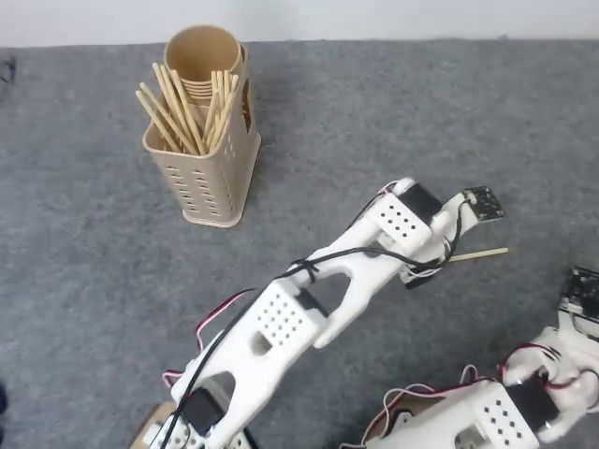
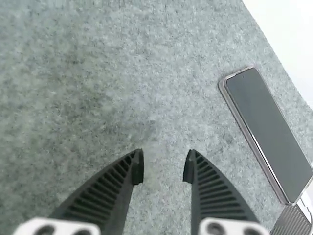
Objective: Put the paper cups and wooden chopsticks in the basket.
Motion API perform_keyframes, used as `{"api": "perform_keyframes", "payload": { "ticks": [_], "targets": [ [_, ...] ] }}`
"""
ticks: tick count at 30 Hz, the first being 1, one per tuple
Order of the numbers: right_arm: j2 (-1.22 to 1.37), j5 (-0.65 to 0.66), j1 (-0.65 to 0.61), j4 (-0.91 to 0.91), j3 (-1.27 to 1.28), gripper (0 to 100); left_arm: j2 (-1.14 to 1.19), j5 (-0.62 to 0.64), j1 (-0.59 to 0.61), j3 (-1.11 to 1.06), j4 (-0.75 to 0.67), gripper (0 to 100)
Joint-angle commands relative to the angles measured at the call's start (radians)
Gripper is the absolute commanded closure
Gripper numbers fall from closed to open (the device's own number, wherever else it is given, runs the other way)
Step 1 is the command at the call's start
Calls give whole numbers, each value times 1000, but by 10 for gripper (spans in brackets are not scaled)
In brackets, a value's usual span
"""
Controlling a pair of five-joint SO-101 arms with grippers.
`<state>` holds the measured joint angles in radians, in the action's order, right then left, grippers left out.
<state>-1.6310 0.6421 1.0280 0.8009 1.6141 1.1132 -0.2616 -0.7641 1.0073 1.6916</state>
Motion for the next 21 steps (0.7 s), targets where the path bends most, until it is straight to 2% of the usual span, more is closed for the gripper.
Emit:
{"api": "perform_keyframes", "payload": {
  "ticks": [1,11,21],
  "targets": [
    [-12,11,7,-16,-15,841,84,-15,-12,208,71,951],
    [-12,11,8,-15,-14,841,34,-14,-15,177,66,990],
    [-12,3,7,-4,-2,841,-368,124,153,311,66,990]
  ]
}}
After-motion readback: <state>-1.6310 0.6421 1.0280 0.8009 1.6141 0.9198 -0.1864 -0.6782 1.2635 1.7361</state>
